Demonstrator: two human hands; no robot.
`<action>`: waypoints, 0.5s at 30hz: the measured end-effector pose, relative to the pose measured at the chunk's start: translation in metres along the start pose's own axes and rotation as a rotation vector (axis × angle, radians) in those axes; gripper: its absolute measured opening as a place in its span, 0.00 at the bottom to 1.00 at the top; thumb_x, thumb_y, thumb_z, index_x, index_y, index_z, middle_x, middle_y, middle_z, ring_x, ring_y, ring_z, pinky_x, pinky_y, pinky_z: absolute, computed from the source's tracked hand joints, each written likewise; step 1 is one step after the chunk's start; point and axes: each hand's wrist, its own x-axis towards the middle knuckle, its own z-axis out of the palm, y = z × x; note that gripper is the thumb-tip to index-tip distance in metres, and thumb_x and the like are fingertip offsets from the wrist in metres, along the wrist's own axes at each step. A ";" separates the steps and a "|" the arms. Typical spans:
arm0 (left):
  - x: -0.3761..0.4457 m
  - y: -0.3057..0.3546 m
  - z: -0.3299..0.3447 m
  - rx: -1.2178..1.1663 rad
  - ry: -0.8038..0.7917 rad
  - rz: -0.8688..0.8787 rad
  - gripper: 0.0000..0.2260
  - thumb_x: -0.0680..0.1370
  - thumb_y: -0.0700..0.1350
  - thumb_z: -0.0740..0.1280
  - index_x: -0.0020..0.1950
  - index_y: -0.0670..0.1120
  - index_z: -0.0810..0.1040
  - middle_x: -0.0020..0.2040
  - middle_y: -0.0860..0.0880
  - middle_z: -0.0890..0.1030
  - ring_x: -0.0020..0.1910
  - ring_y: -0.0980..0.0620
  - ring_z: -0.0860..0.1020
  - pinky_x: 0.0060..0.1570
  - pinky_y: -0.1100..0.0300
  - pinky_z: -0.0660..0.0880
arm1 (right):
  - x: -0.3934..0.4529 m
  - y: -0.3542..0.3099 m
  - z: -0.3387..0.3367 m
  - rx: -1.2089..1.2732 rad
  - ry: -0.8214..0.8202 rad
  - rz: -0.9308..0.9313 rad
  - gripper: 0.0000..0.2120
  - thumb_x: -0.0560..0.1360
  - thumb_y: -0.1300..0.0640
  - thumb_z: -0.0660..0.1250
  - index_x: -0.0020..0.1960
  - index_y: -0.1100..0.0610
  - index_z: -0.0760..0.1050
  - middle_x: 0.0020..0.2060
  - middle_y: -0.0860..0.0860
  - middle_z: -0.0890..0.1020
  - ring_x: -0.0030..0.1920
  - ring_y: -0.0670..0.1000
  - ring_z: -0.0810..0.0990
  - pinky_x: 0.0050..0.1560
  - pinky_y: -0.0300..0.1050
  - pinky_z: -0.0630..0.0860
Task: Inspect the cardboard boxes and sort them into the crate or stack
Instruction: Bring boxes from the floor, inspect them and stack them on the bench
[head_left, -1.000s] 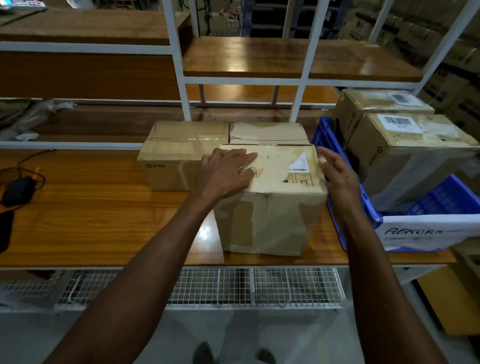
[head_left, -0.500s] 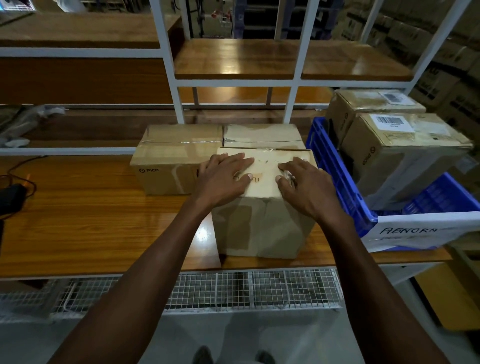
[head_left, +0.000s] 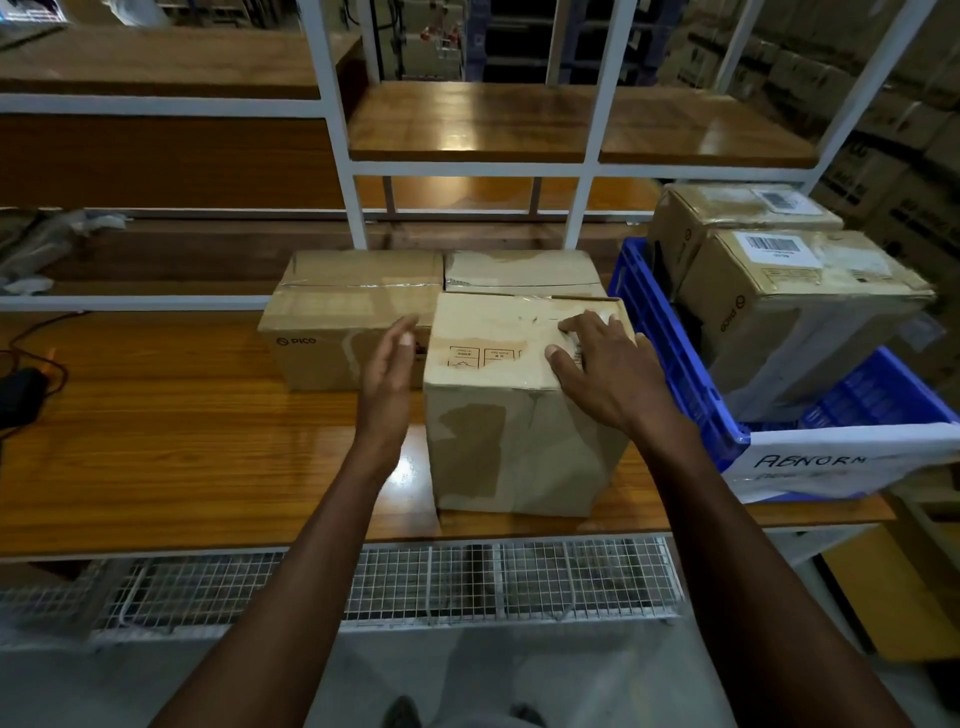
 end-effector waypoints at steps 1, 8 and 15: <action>-0.006 -0.015 -0.004 -0.024 0.076 -0.073 0.17 0.85 0.58 0.57 0.71 0.58 0.76 0.72 0.53 0.76 0.71 0.52 0.74 0.67 0.49 0.74 | 0.000 0.000 -0.001 0.004 -0.002 0.003 0.23 0.85 0.41 0.56 0.76 0.49 0.66 0.77 0.53 0.69 0.81 0.57 0.59 0.79 0.63 0.52; -0.055 -0.107 -0.009 -0.155 0.077 -0.798 0.28 0.86 0.62 0.52 0.76 0.43 0.69 0.72 0.41 0.71 0.65 0.42 0.75 0.61 0.48 0.71 | 0.010 0.014 -0.006 0.029 -0.051 0.023 0.26 0.84 0.37 0.55 0.77 0.49 0.66 0.79 0.53 0.67 0.82 0.59 0.57 0.80 0.64 0.53; -0.083 -0.140 0.018 -0.476 -0.011 -0.980 0.41 0.82 0.70 0.47 0.82 0.39 0.59 0.79 0.37 0.65 0.78 0.39 0.64 0.79 0.46 0.59 | 0.010 0.052 -0.022 0.058 -0.079 0.116 0.38 0.77 0.26 0.42 0.83 0.40 0.54 0.84 0.53 0.57 0.83 0.62 0.54 0.79 0.66 0.50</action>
